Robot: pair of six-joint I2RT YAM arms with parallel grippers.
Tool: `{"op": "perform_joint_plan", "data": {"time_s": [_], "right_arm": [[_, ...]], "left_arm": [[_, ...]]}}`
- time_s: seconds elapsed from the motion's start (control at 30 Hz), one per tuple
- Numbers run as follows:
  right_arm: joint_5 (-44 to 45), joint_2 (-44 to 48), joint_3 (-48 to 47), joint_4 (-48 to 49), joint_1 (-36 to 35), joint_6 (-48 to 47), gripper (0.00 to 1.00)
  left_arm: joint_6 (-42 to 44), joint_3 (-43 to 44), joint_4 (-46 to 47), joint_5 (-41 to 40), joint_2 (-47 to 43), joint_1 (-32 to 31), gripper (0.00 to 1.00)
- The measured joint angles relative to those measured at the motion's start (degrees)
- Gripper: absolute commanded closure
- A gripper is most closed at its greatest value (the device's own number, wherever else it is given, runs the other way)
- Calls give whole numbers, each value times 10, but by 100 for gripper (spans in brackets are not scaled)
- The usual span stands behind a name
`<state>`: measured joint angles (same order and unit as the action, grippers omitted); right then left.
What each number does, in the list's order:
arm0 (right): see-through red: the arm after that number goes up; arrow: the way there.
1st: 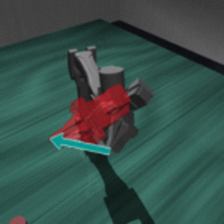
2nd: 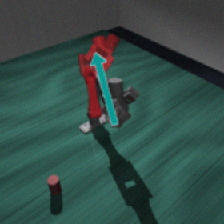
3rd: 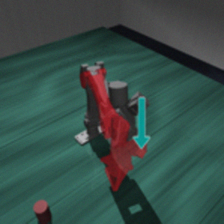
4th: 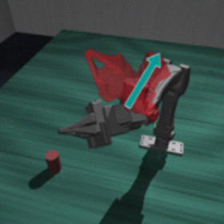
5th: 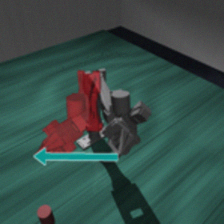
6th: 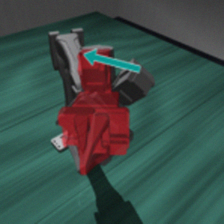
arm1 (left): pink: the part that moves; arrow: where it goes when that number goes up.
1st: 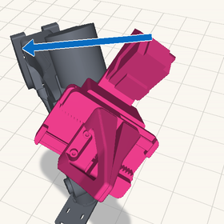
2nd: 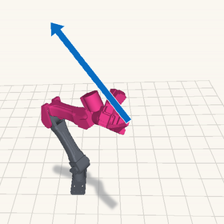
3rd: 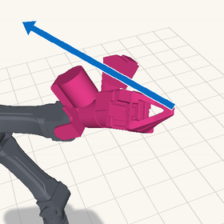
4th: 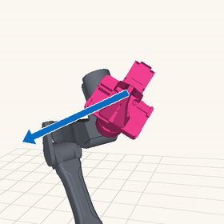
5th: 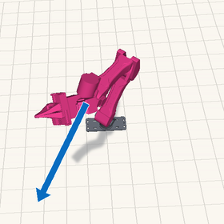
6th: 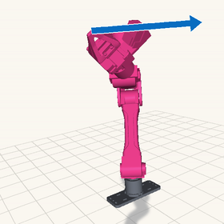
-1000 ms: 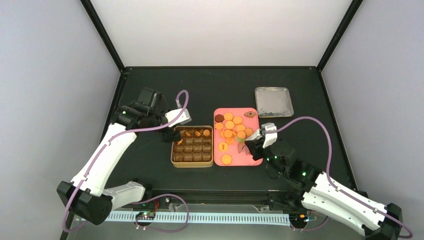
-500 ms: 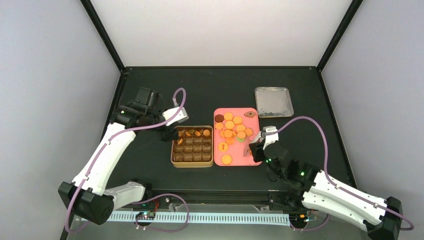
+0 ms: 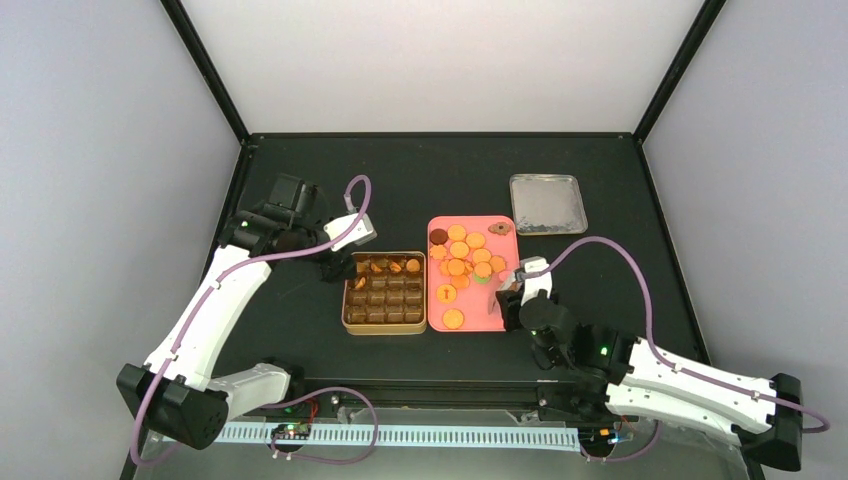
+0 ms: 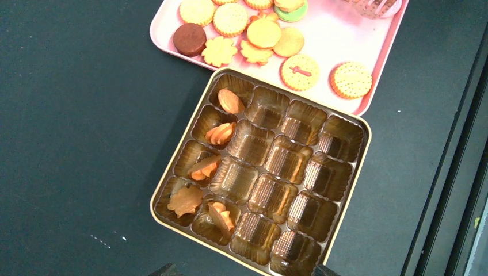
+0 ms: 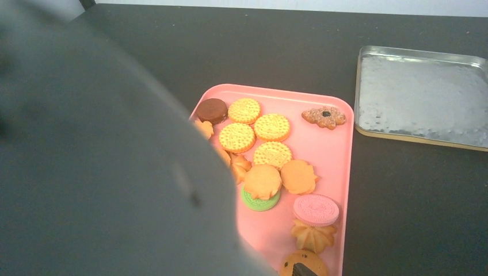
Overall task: Pack the cookies
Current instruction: Pick up the fake cookies from the plate.
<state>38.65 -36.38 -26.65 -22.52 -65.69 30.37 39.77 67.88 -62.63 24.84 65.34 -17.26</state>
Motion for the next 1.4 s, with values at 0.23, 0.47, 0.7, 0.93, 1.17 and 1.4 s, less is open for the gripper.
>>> {"op": "perform_joint_plan", "data": {"time_s": [0.23,0.47,0.7,0.93,1.17,1.4], "right_arm": [[23,3,-1,-12,-2,0,58],[35,-35,-1,-30,-3,7,58],[34,-44,4,-11,-6,16,58],[24,-41,36,64,-6,2,59],[21,-99,34,137,-6,-15,63],[19,-95,33,139,-7,-32,75]], "left_arm": [[0,-2,0,0,0,0,38],[0,-2,0,0,0,0,38],[0,-2,0,0,0,0,38],[0,-2,0,0,0,0,38],[0,-2,0,0,0,0,38],[0,-2,0,0,0,2,38]]}}
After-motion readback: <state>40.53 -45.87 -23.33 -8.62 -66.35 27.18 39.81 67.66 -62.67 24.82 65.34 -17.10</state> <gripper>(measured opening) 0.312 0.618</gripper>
